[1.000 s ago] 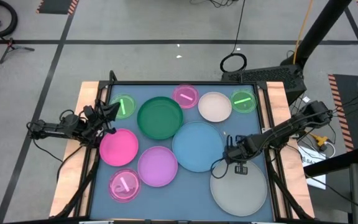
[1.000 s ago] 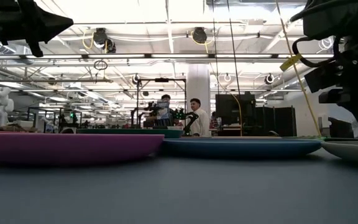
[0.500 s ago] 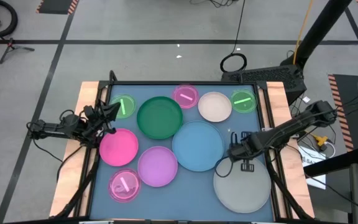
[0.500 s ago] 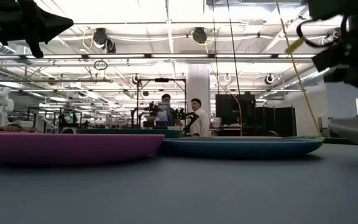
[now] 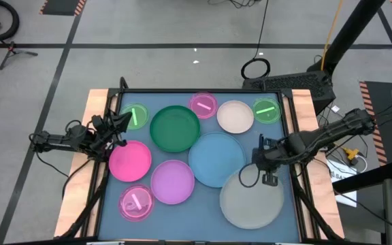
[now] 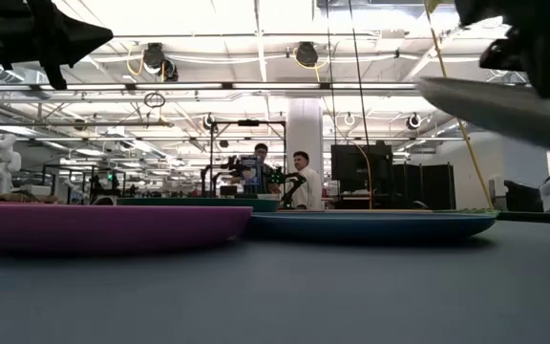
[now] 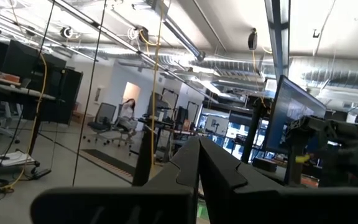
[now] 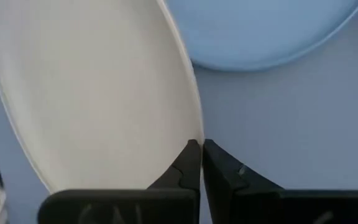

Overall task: Stack plastic plates
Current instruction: Stack the gray plate on top of the blue plate, then stack the green plate on top of the gray plate

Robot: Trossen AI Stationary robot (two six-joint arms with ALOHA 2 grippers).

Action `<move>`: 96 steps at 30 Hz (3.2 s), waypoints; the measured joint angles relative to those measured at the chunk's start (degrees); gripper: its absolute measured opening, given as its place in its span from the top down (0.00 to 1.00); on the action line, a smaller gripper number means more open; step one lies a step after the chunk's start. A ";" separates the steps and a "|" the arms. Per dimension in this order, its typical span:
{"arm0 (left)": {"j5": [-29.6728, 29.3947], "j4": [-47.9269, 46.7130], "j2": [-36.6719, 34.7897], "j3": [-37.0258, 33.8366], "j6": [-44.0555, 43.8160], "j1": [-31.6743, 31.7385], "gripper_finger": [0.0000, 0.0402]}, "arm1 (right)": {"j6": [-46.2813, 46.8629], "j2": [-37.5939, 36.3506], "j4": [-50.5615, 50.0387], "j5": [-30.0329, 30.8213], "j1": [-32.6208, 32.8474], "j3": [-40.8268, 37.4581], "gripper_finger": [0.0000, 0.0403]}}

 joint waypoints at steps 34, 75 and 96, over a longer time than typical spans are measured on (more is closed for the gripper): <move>-0.01 3.76 -0.02 -0.02 0.78 0.00 0.96 | -13.39 10.40 14.26 -14.10 -41.23 0.00 1.00; 5.60 -2.35 1.23 -0.02 -7.57 0.00 0.96 | -30.14 1.48 67.33 -10.88 -32.24 -21.57 0.81; 0.84 12.17 35.33 0.55 -30.63 -0.02 0.96 | -40.28 -19.16 73.83 -11.21 -28.69 -27.19 0.91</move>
